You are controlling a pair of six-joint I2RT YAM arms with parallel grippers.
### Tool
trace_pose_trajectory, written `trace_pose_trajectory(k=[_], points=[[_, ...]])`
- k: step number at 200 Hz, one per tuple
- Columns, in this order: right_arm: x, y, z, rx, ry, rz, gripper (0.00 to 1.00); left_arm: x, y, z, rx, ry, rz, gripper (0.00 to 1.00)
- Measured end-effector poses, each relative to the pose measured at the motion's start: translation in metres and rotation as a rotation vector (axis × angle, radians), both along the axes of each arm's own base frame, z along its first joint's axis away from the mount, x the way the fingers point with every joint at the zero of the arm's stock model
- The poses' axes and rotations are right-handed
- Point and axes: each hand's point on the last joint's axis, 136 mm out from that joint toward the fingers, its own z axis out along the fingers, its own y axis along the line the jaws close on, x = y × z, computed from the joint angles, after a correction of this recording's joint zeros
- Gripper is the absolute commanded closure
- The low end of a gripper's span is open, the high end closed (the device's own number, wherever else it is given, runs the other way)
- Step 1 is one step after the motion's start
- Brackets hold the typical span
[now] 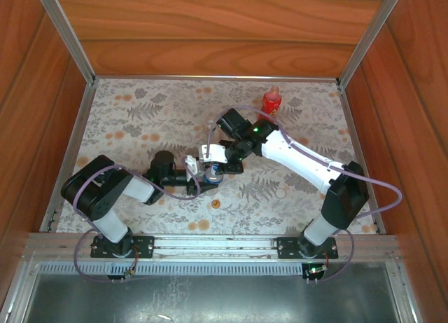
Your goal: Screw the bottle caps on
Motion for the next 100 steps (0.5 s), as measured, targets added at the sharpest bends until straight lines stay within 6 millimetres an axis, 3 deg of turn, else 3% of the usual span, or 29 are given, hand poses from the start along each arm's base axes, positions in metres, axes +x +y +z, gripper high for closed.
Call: trace_pose_trajectory(k=[46, 66, 83, 100], points=[[-0.002, -0.001, 0.000, 0.001, 0.024, -0.006, 0.77, 0.000, 0.000, 0.000, 0.001, -0.004, -0.001, 0.44], [-0.003, -0.002, 0.000, -0.002, 0.047, -0.042, 0.86, 0.002, 0.000, -0.001, 0.005, -0.006, 0.014, 0.44], [0.001, -0.001, 0.000, -0.007, 0.087, -0.154, 0.94, 0.007, 0.000, -0.001, 0.011, -0.010, 0.038, 0.44], [0.011, 0.000, 0.000, -0.008, 0.129, -0.334, 0.96, 0.013, -0.001, -0.001, 0.017, -0.020, 0.075, 0.44]])
